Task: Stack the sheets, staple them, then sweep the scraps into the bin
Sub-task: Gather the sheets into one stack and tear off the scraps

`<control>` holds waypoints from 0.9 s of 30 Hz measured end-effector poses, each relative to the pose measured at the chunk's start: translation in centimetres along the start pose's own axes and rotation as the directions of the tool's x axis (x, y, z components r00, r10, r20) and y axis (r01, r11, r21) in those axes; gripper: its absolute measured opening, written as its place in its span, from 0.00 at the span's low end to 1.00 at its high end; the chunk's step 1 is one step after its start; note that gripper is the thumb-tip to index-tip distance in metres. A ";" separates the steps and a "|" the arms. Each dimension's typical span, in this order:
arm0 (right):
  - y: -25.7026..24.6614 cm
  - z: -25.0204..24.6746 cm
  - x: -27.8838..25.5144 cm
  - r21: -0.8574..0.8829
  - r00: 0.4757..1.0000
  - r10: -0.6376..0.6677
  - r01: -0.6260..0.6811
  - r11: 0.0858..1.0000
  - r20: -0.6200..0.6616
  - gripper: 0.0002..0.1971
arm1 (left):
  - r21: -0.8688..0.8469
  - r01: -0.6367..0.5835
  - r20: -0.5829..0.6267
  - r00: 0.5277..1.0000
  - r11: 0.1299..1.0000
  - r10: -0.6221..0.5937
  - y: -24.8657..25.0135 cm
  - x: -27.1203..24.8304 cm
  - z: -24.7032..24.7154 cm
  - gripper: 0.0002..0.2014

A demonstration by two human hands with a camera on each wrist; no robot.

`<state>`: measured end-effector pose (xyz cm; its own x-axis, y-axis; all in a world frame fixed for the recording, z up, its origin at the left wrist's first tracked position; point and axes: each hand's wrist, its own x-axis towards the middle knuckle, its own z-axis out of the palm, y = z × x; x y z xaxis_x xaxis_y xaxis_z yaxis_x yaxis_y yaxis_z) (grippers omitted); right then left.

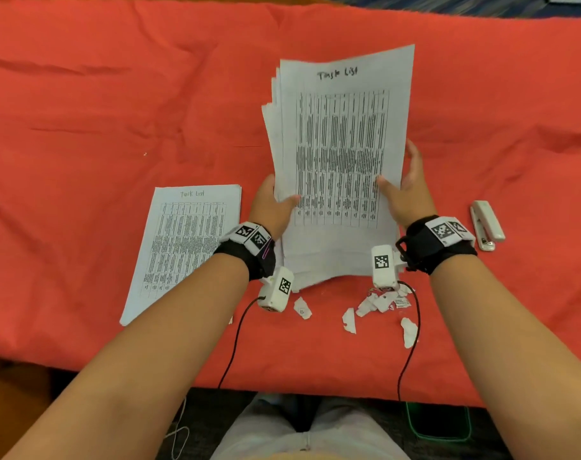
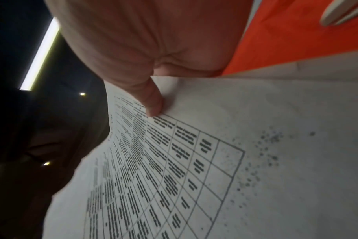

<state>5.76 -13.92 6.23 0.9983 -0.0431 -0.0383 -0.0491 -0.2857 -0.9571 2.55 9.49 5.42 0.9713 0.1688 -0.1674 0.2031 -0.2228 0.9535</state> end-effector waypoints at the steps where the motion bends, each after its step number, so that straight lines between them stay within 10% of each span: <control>1: -0.7 0.0 0.1 0.013 1.000 -0.028 0.028 1.000 -0.013 0.37 | -0.003 -0.033 -0.030 0.999 0.999 0.033 0.5 0.2 -0.3 0.17; 9: -2.2 1.7 -1.2 0.096 0.998 -0.058 0.059 0.994 -0.007 0.16 | -0.055 -0.134 -0.153 0.980 0.989 0.124 1.1 -0.4 -1.3 0.11; 27: -3.8 3.1 -1.3 0.311 0.997 0.067 -0.051 0.949 -0.041 0.23 | -0.239 -0.136 -0.211 0.974 0.961 0.085 3.5 0.1 -1.0 0.14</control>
<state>4.72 -9.83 9.00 0.9907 -0.1018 -0.0907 -0.0882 0.0293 -0.9957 3.23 9.71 8.96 0.9371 0.3479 -0.0289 0.0335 -0.0073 0.9994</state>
